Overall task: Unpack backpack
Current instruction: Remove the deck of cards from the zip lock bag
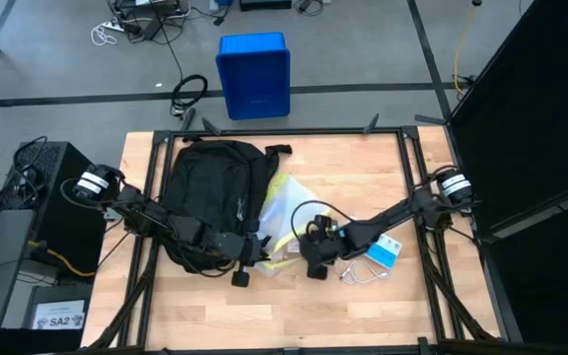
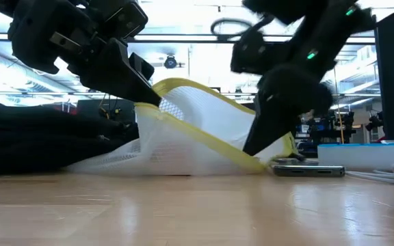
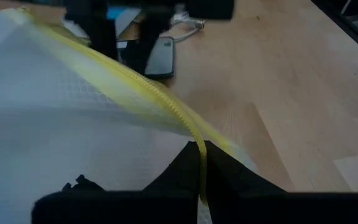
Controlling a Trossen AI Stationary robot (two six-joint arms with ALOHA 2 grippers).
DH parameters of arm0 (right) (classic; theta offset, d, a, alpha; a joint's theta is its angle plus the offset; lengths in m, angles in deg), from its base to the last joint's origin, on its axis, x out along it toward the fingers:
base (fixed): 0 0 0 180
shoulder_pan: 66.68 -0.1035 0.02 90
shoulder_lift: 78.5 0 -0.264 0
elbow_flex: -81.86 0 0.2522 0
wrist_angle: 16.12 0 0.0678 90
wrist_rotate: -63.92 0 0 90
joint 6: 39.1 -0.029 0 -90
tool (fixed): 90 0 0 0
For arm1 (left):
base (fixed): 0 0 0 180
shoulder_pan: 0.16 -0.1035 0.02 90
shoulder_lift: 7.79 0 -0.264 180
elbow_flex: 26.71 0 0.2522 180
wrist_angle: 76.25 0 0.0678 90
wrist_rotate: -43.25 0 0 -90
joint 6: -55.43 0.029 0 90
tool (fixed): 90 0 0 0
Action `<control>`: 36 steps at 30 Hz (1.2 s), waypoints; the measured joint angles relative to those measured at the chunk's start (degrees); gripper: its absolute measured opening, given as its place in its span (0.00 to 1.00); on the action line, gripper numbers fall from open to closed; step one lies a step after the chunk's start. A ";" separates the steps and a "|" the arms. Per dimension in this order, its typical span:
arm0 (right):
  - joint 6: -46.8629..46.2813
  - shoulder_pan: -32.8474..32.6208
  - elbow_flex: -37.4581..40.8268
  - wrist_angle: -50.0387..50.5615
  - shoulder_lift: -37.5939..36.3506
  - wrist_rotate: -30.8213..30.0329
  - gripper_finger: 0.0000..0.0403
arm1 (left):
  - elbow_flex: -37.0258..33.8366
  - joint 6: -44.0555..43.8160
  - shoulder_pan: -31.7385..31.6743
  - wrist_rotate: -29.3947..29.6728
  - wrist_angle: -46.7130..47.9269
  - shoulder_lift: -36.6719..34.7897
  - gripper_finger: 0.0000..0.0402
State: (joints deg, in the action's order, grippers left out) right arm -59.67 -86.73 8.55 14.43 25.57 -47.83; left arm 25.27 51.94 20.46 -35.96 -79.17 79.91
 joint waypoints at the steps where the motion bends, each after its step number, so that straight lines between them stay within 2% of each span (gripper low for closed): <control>1: 0.63 -0.62 0.00 -0.18 -0.54 -0.70 0.27 | 0.00 0.00 0.00 0.00 -0.02 0.00 0.00; 5: 0.96 -1.95 -0.11 -0.90 -1.29 -4.90 0.43 | 0.00 0.00 0.00 0.00 -0.02 0.00 0.00; 8: -2.48 -1.47 -0.15 -1.21 -1.29 -5.71 0.56 | 0.01 0.00 0.00 0.00 -0.04 0.00 0.00; 12: -3.97 -0.21 -0.17 -2.79 -1.29 -4.86 0.70 | 0.00 -0.02 0.00 0.02 -0.09 0.00 0.00; 15: -6.60 1.33 -0.28 -5.82 -1.35 -1.41 0.75 | 0.00 -0.02 0.00 0.02 -0.13 0.00 0.00; 18: -8.81 3.28 -0.31 -8.02 -1.38 1.96 0.76 | 0.00 -0.13 0.00 0.03 -0.34 0.00 0.00; 28: -8.76 8.91 -1.06 -7.46 -1.09 3.20 0.70 | 0.98 -3.02 -0.68 0.63 -1.73 -0.02 0.00; 36: 1.21 10.90 -4.90 -4.76 -1.05 11.22 0.68 | 1.05 -3.03 -0.76 1.34 -1.38 -0.02 0.00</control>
State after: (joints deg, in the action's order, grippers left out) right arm -58.46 -75.83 3.65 9.68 24.52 -36.61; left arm 26.32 48.92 19.70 -34.63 -80.55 79.89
